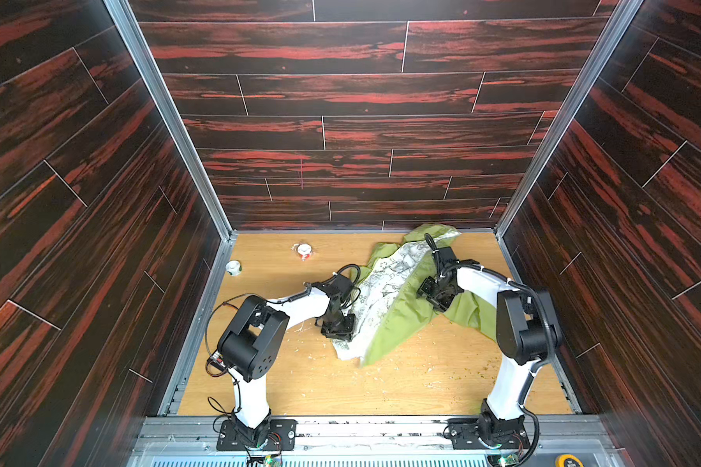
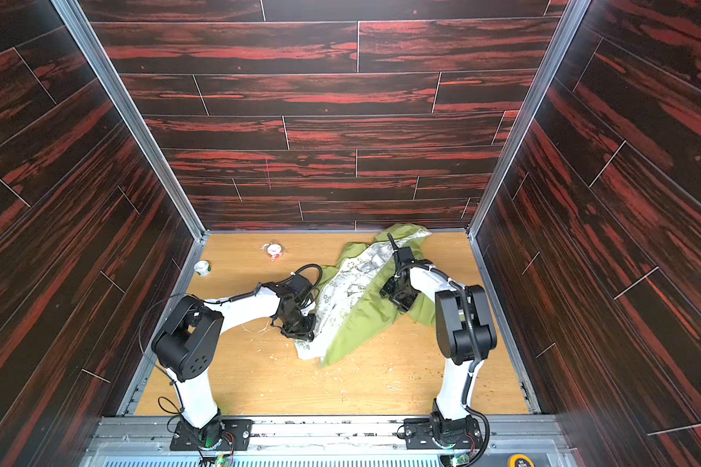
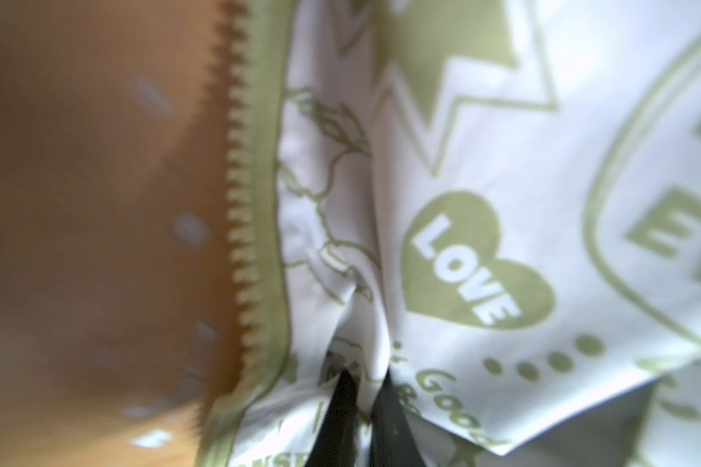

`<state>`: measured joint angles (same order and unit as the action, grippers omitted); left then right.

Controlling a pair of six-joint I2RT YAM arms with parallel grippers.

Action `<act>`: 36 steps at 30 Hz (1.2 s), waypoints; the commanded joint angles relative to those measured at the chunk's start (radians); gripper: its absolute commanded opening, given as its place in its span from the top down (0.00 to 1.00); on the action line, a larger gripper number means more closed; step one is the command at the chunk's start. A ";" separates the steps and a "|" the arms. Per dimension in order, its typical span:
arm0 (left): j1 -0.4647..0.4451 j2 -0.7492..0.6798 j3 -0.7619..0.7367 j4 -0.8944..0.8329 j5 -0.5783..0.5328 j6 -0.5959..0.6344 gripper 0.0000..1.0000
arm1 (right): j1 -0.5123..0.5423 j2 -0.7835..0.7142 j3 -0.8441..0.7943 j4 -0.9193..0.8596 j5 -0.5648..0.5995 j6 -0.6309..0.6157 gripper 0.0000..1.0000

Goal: Zip up the jacket

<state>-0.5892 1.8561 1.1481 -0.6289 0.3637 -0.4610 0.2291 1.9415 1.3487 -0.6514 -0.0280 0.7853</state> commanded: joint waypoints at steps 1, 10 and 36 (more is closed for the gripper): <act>-0.045 -0.069 -0.040 0.004 0.064 0.004 0.87 | -0.014 0.069 0.094 -0.075 0.022 -0.080 0.35; -0.023 -0.220 0.015 -0.110 0.000 0.044 0.42 | -0.014 0.018 0.256 -0.183 0.053 -0.173 0.35; 0.150 0.207 0.338 -0.001 0.092 0.038 0.43 | 0.258 -0.083 0.365 -0.186 -0.071 -0.034 0.56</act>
<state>-0.4335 2.0453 1.4609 -0.6521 0.4236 -0.4240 0.4690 1.8023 1.6657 -0.8555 -0.0509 0.7105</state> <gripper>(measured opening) 0.571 0.440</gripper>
